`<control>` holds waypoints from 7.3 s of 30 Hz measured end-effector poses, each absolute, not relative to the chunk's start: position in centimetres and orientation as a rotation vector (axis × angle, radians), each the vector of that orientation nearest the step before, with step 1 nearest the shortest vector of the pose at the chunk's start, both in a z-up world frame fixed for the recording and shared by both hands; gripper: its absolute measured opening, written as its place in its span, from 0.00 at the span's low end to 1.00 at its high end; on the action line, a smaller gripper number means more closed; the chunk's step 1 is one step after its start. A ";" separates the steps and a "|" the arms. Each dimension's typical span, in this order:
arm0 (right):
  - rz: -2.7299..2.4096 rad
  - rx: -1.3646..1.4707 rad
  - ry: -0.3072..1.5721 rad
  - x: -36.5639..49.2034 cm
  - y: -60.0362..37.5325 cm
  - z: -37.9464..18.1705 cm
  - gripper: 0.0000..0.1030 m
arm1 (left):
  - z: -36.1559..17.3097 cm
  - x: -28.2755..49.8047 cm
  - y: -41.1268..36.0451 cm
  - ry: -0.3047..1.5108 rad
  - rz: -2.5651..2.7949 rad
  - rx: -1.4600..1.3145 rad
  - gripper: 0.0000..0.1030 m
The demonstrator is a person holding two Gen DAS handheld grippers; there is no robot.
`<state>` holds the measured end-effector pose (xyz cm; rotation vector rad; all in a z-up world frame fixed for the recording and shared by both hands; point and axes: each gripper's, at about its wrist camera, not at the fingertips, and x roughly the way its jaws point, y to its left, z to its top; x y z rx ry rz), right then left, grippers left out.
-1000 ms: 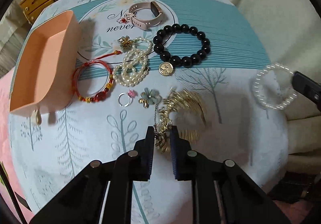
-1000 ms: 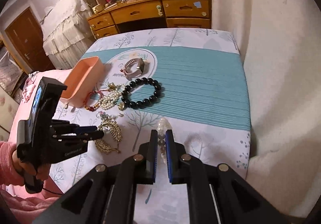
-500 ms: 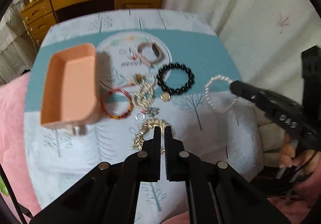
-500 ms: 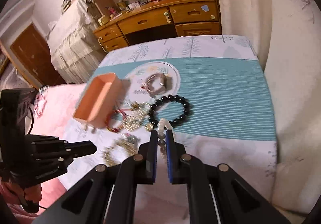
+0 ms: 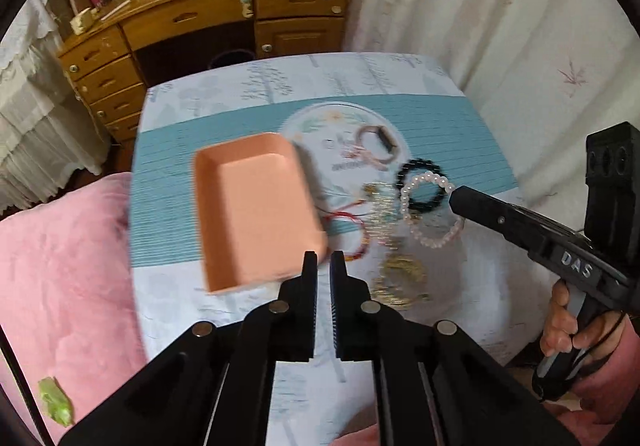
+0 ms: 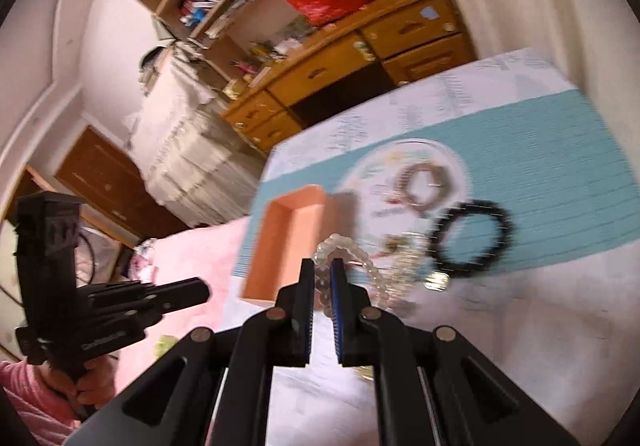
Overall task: Organize jewelry
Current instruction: 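Carry the pearl bracelet into the peach tray and open the right tool, then move the left tool over the gold hair comb, then grasp the gold hair comb with the left tool while the right tool grasps the black bead bracelet, then carry the comb and black bracelet into the tray and open both tools, then withdraw both tools from the tray toward the remaining jewelry, then close the right tool on the gold coin pendant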
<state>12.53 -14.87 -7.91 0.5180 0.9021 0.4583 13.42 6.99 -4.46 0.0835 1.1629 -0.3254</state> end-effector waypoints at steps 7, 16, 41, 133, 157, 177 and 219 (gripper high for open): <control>0.529 0.494 0.885 15.0 -7.0 -8.2 0.07 | -5.0 14.4 12.4 1.181 -0.279 0.113 0.10; 0.363 0.390 0.959 17.0 -1.1 -9.6 0.33 | -6.6 14.7 17.0 1.247 -0.200 0.156 0.76; 0.192 -0.122 1.236 4.4 -12.8 -13.5 0.72 | -11.9 9.5 3.8 1.336 -0.389 0.254 0.88; 0.591 0.580 0.993 19.4 -8.6 -6.3 0.15 | -6.3 25.6 10.7 1.060 -0.103 -0.163 0.71; 0.296 0.122 1.119 14.9 -0.1 -9.4 0.68 | -8.3 24.5 15.1 1.124 -0.244 -0.162 0.91; 0.114 -0.200 1.159 2.8 -7.3 -12.6 0.68 | -10.7 10.6 8.2 1.217 -0.418 -0.024 0.91; 0.640 -0.444 0.952 15.9 -15.2 -20.1 0.30 | -20.1 13.8 -6.5 1.002 -0.219 0.009 0.21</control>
